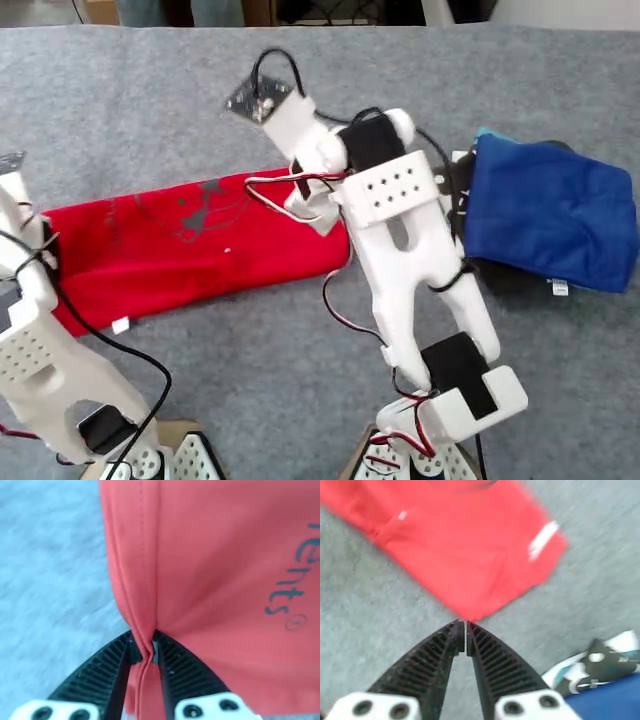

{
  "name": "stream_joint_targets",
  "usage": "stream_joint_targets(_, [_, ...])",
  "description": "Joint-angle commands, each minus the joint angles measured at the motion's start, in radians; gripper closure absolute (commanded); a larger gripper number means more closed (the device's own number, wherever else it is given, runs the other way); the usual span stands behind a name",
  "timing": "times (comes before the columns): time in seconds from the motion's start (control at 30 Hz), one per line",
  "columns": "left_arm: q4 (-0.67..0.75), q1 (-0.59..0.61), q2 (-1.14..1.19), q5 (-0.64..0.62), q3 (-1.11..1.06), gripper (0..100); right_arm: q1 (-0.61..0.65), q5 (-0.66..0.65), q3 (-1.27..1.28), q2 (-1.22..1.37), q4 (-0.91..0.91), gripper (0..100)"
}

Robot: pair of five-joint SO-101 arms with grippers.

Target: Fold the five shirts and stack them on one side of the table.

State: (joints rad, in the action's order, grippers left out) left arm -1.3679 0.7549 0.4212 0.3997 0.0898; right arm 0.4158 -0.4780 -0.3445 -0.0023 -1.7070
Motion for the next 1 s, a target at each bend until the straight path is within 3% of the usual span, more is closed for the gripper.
stream_joint_targets(0.0, [-0.083,-0.021,-0.146,0.012,0.107,97,-0.031,0.009,-0.16,-0.045,0.015,98.0])
stream_joint_targets(0.27, [-0.301,-0.265,-0.313,0.005,0.128,97,-0.126,0.009,-0.341,-0.048,0.097,98.0])
stream_joint_targets(0.47, [-0.362,-0.47,-0.356,-0.124,0.137,97,-0.282,0.002,-0.39,-0.048,0.14,98.0])
stream_joint_targets(0.6, [-0.368,-0.575,-0.371,-0.175,0.137,97,-0.427,0.002,-0.4,-0.048,0.14,98.0])
stream_joint_targets(0.97, [-0.302,-0.897,-0.362,-0.351,0.209,97,-0.666,-0.034,-0.403,-0.048,0.209,97.8])
